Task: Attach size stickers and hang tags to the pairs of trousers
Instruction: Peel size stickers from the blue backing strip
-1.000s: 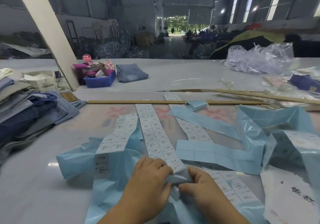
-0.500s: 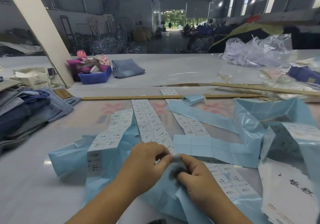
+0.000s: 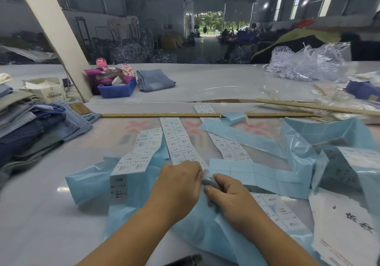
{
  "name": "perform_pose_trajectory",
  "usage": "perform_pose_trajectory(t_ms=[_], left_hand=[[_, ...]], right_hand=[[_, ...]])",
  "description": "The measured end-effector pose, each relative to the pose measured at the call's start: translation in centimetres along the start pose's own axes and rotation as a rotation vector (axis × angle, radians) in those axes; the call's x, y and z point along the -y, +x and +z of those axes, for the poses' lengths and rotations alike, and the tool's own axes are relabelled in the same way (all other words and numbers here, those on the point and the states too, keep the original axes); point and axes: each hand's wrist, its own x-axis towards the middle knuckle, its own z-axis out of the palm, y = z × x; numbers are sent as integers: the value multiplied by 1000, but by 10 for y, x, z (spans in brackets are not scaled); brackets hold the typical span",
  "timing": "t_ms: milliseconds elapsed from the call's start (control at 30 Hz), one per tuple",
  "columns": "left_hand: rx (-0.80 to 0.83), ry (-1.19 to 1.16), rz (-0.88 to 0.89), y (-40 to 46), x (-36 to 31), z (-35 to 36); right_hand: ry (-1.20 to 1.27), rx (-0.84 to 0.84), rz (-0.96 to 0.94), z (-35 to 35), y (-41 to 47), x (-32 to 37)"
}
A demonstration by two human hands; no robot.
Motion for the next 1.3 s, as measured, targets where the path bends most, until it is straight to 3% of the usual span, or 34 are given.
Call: perform_pose_trajectory(t_ms=[100, 233, 467, 567, 667, 867, 1067, 1300], left_hand=[[-113, 53, -57, 2, -3, -1], [-217, -49, -167, 7, 2, -13], [-364, -97, -152, 3, -5, -45], [-335, -18, -59, -5, -28, -52], [-319, 84, 66, -16, -56, -51], [-211, 81, 206, -25, -139, -27], [-126, -89, 146, -23, -216, 23], [-135, -269, 2, -22, -242, 58]], right_hand=[[-51, 10, 33, -3, 7, 4], [-112, -52, 112, -13, 14, 1], [-281, -159, 273, -12, 29, 1], [-294, -125, 311, -12, 18, 13], [-267, -213, 219, -35, -17, 29], [77, -346, 271, -119, -130, 22], [207, -595, 321, -196, -216, 0], [235, -617, 332, -219, -243, -28]])
